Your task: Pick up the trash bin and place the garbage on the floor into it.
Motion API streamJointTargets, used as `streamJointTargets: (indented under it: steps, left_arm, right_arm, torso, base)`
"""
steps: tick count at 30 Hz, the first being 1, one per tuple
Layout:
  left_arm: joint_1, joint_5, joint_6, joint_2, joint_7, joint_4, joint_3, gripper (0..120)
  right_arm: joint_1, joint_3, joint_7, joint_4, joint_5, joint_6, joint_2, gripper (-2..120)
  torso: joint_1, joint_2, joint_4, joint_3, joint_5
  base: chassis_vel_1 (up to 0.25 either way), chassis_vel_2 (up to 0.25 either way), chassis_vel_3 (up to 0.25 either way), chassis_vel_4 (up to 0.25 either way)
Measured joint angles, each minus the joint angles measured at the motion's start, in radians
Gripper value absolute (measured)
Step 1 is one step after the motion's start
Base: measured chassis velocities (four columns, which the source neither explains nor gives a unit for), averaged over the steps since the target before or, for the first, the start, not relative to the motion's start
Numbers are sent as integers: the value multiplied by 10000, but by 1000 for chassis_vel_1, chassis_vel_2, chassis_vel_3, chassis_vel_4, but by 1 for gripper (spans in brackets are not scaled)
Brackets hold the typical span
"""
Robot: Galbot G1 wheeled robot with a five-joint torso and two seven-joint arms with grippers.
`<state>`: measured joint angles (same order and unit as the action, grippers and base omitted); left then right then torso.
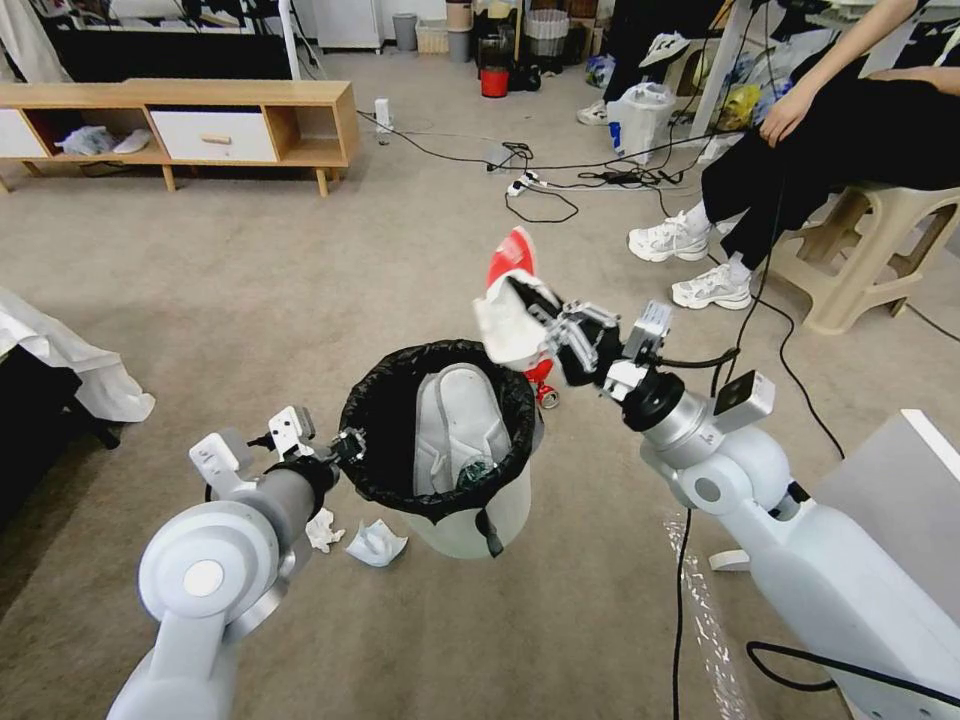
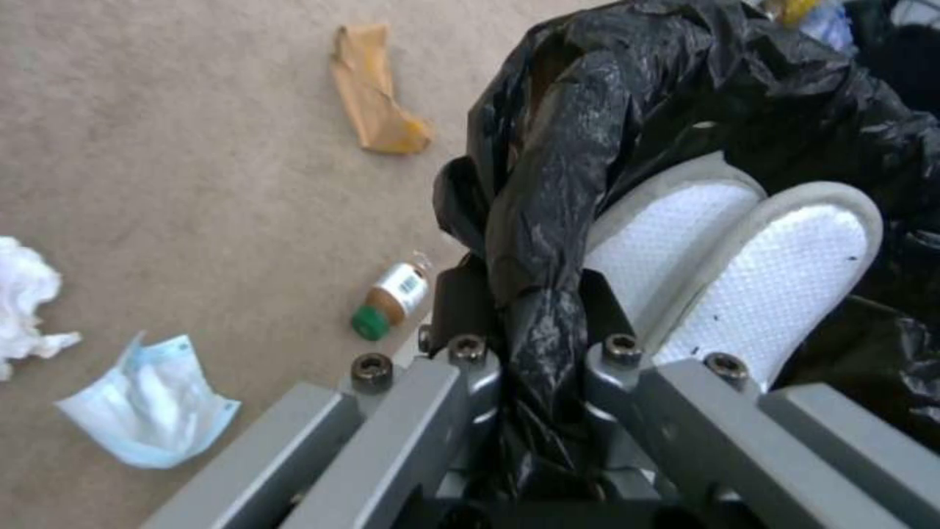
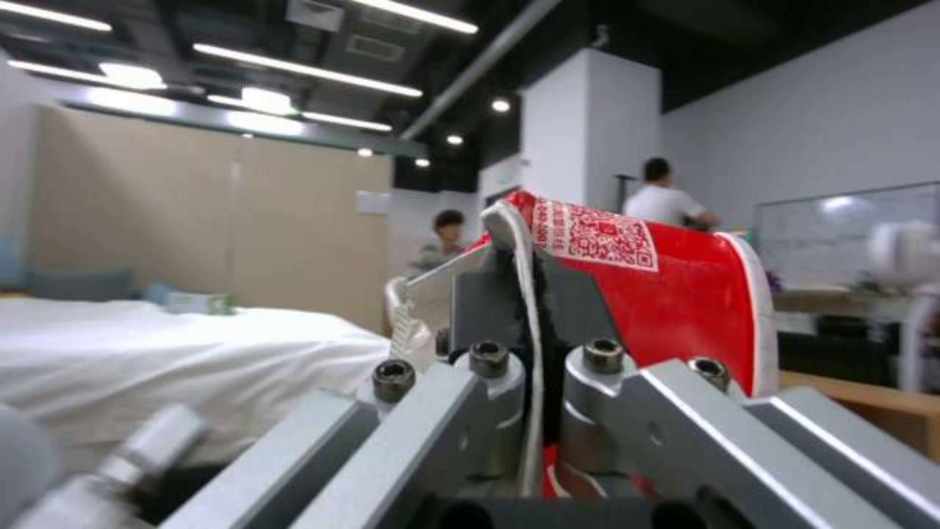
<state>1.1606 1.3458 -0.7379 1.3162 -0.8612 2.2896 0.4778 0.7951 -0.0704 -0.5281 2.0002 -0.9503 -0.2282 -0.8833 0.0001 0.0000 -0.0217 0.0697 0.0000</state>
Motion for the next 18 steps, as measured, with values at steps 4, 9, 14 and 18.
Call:
streamJointTargets:
  steps: [4, 9, 14, 18]
  left_arm:
    - [-281, -19, 6, -41, 96, -293, -487, 4]
    - [-440, -178, 10, 42, 209, -540, -789, 4]
    - [-527, -344, 15, 165, 330, -675, -1022, 4]
    - [-524, -456, 18, 174, 454, -684, -1034, 4]
  right_arm:
    - [-79, 273, -198, 301, -87, 26, 173, 0]
    - [23, 418, -268, 424, -96, 48, 357, 0]
    - [212, 590, -363, 401, -75, 57, 553, 0]
    - [235, 782, -351, 248, -68, 64, 565, 0]
  torso:
    - [0, 0, -1, 0, 0]
    - [0, 0, -2, 0, 0]
    - [0, 0, -2, 0, 0]
    - [0, 0, -1, 0, 1]
  base:
    - [0, 0, 0, 0]
    - [0, 0, 0, 0]
    - [0, 0, 0, 0]
    - [0, 0, 0, 0]
